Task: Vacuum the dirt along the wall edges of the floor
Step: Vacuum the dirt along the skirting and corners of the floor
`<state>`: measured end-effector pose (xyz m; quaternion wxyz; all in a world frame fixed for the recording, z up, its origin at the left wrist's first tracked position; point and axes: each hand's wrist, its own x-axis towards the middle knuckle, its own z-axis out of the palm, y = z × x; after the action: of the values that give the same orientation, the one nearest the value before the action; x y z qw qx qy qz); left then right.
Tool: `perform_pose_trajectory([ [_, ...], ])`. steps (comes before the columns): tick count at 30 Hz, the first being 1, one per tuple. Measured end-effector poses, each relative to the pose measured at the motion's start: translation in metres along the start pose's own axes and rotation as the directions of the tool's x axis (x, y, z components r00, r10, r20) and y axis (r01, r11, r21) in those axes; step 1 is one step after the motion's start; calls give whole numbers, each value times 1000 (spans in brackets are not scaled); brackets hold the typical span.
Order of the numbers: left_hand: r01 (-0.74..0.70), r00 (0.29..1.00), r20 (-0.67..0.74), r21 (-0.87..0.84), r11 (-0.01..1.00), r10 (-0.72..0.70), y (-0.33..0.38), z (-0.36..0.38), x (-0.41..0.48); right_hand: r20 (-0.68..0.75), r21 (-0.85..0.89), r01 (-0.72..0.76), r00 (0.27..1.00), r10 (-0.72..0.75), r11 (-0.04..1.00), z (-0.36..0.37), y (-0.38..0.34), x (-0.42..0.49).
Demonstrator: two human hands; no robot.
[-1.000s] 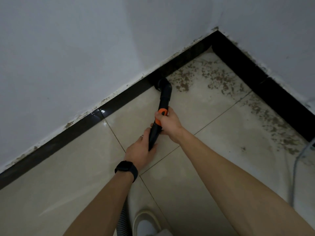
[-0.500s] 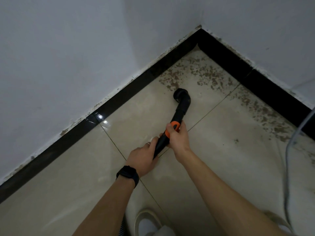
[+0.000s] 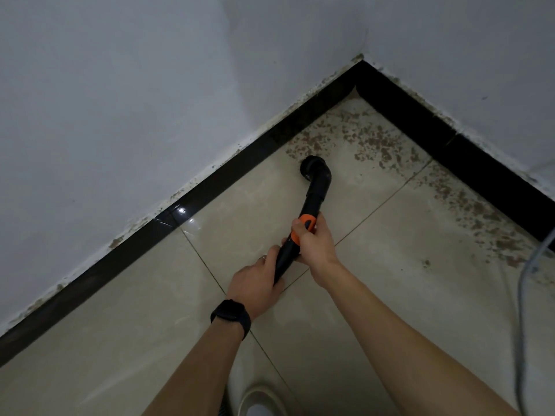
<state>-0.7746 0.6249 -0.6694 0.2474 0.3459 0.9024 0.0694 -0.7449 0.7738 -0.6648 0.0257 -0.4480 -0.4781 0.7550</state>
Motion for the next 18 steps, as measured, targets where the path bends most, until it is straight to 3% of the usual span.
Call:
perform_pose_trajectory([
  [18,104,995,20,-166,981,-103,-14,-7,14,8,-121,49,999,-48,991,27,-13,23],
])
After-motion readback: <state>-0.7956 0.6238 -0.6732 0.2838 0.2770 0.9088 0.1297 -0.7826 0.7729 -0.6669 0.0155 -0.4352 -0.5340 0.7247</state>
